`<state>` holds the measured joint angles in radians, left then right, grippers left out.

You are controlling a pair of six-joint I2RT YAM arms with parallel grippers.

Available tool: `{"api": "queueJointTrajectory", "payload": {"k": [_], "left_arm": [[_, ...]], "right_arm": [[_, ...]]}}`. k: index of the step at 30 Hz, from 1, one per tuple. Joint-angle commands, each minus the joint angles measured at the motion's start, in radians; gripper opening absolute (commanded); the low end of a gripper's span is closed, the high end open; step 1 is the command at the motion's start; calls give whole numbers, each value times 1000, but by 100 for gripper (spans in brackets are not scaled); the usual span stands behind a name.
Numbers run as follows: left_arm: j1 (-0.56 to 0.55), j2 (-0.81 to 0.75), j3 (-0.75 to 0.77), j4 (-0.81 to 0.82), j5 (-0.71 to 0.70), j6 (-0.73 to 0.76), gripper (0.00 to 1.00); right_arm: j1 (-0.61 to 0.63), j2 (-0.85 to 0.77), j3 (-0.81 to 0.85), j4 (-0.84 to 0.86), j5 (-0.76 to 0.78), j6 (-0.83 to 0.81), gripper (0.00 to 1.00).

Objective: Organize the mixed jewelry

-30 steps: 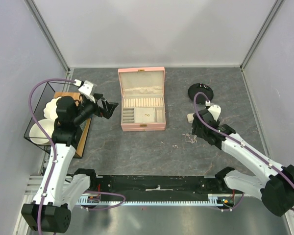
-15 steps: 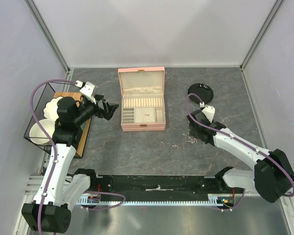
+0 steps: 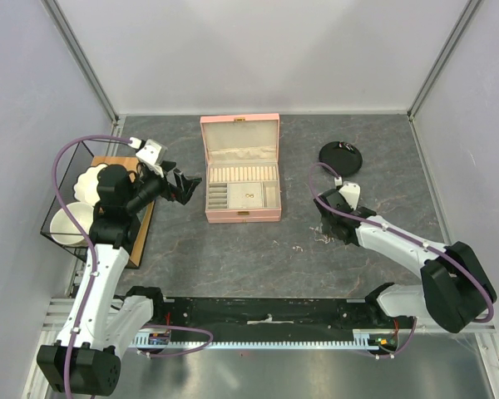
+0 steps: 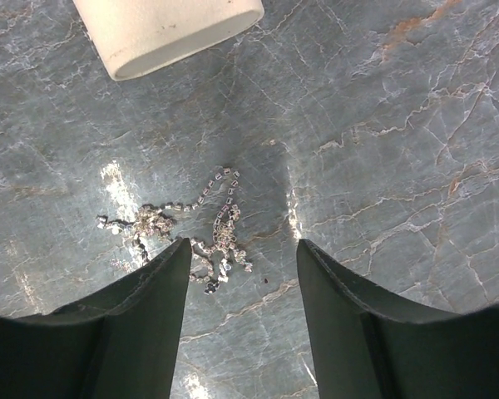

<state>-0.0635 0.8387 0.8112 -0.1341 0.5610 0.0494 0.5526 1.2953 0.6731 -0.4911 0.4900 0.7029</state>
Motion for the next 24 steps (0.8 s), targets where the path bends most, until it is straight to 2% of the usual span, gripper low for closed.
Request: {"api": "queueJointTrajectory", "payload": {"k": [1,8,24], "left_arm": [[-2,-18,-9,1,25,38,97],[-2,-20,-10,1,25,40,96],[-2,-23,-14,1,16,50,96]], "right_arm": [[-3,2,-10,28,21,-22,61],[-25,35,-24,60,-19,-46,57],[-37,85,-13,115,-62,-75,54]]}}
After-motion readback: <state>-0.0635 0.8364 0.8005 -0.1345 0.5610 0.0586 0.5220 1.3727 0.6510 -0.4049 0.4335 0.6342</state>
